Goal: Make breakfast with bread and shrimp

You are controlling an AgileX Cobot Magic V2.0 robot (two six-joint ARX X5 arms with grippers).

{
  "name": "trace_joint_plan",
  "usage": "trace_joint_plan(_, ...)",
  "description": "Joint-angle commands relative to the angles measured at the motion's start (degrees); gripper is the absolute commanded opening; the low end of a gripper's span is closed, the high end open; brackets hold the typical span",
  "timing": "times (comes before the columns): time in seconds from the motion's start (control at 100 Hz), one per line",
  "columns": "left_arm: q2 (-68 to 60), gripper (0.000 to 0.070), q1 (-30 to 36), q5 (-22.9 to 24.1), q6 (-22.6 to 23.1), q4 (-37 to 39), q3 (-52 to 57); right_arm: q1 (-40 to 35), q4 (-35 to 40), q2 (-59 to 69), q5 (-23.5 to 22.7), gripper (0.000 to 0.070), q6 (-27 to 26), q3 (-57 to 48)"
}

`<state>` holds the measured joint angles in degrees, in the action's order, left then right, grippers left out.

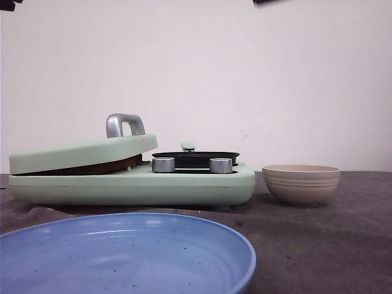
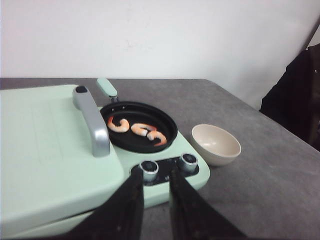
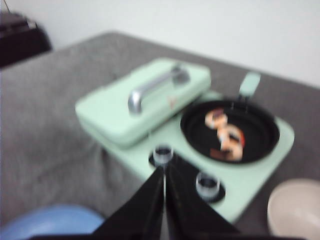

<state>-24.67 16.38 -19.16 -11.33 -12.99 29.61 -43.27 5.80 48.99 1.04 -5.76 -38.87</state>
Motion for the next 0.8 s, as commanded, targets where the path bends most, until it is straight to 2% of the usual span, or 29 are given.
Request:
trace_joint_plan(0.0, 0.42, 0.0000, 0.15, 0.33, 1.66, -1.77, 0.02, -1.90, -2.21, -1.79, 1.92, 0.0000, 0.46, 4.37)
trace_joint_plan(0.17, 5.42, 0.0000, 0.15, 0.26, 3.52, -3.43, -3.06, -3.87, -7.69, -7.85, 4.09, 0.0000, -2.49, 16.02)
trace_joint_plan(0.32, 11.82, 0.0000, 0.15, 0.52, 1.27, -4.39, -6.91, -3.87, -9.60, -12.70, 5.03, 0.0000, -4.15, 22.60)
trace_joint_plan(0.58, 17.14, 0.0000, 0.13, 5.07, -1.95, -6.97, -7.82, -3.82, -7.45, -15.91, 5.57, 0.0000, -4.13, 24.00)
trace_joint_plan(0.69, 17.25, 0.0000, 0.13, 5.18, -4.85, -6.99, -7.80, -3.85, -7.06, -15.82, 5.46, 0.0000, -4.26, 24.00)
trace_joint_plan(0.79, 17.25, 0.0000, 0.15, 5.18, -4.74, -6.69, -7.80, -3.85, -7.08, -15.82, 5.42, 0.0000, -4.28, 24.00)
